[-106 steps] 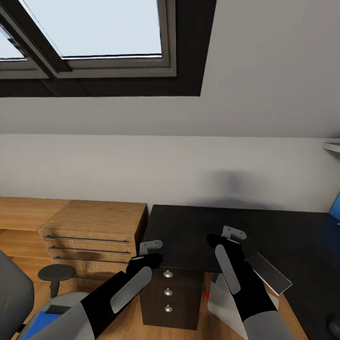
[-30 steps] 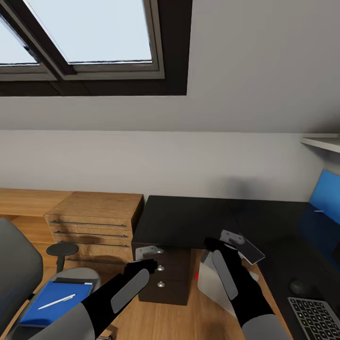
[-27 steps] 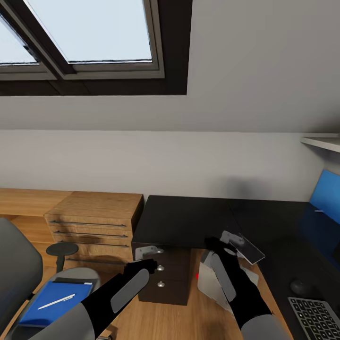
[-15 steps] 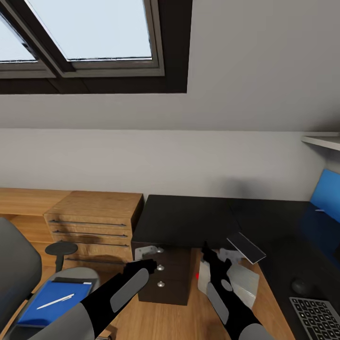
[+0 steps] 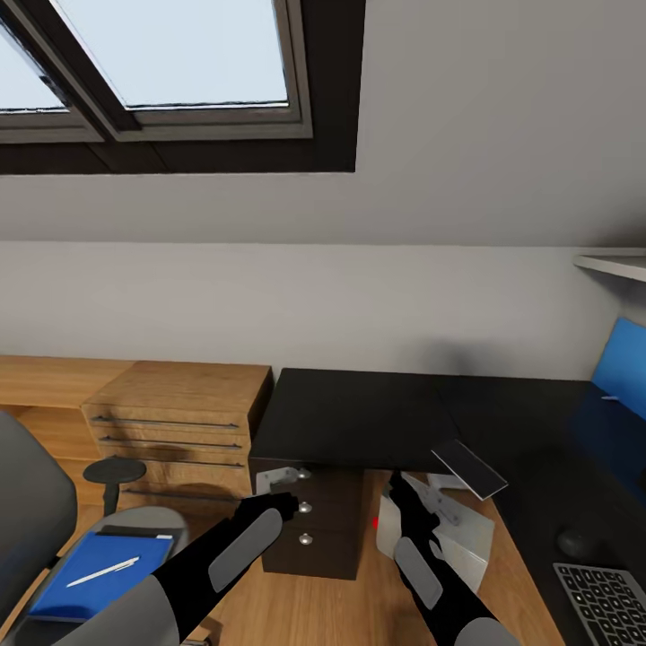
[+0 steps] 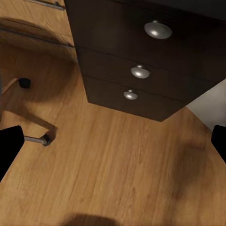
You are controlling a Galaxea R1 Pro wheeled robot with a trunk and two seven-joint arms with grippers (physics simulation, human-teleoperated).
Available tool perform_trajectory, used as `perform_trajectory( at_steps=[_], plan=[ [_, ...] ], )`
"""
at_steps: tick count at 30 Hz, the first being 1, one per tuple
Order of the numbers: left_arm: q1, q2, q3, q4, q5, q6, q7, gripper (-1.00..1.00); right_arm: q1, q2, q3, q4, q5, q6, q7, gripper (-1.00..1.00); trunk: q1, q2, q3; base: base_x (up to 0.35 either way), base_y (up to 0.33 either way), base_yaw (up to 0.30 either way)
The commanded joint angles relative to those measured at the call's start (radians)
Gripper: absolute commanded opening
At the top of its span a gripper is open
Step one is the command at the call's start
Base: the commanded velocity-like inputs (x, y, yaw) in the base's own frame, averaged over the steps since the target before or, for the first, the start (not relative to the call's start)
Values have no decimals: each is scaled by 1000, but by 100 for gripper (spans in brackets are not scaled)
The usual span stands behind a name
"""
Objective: In the bedroom, organize the workspace by keeping the computer under the desk, ensuring the monitor is on the desk, placing the keyboard on the desk next to the monitor, placing the mouse on the desk next to the keyboard, moving the folder from the swivel chair onto the desk next to the mouse, stacking the notebook on top of the folder with the pen on top of the notebook, and positioning the swivel chair next to the desk.
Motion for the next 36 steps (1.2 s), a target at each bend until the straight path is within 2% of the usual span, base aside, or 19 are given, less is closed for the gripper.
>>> perform_trajectory(
  at_steps=[1,7,9,10,13,29,34,36],
  plan=[
    [-2,1,-3,-2,4,3,6,100,-1,0,7,0,-11,-8,-6,100,4,-9,-5,0,0,0],
    [-2,1,-4,-2,4,3,7,100,-2,5,7,0,-19,-36,-9,100,27,-51,-24,0,0,0],
    [-2,0,-5,-2,4,3,7,100,-2,6,7,0,-20,-59,-10,100,35,-65,-30,0,0,0],
    [-2,-1,-8,-2,4,3,8,100,-2,8,7,2,-22,-109,-11,100,39,-72,-33,0,0,0],
    [-2,-1,-8,-2,4,3,9,100,-2,7,6,2,-22,-126,-12,100,50,-93,-42,0,0,0],
    [-2,-2,-12,-2,6,3,7,100,-2,5,1,8,-25,-139,2,100,112,-205,-93,0,0,0],
    [-2,-2,-13,-3,6,2,7,100,-2,1,-2,9,-32,-139,96,100,131,-240,-108,0,0,0],
    [-2,-2,-14,-5,5,1,7,100,-2,0,-11,13,-59,-139,148,100,138,-254,-115,0,0,0]
  ],
)
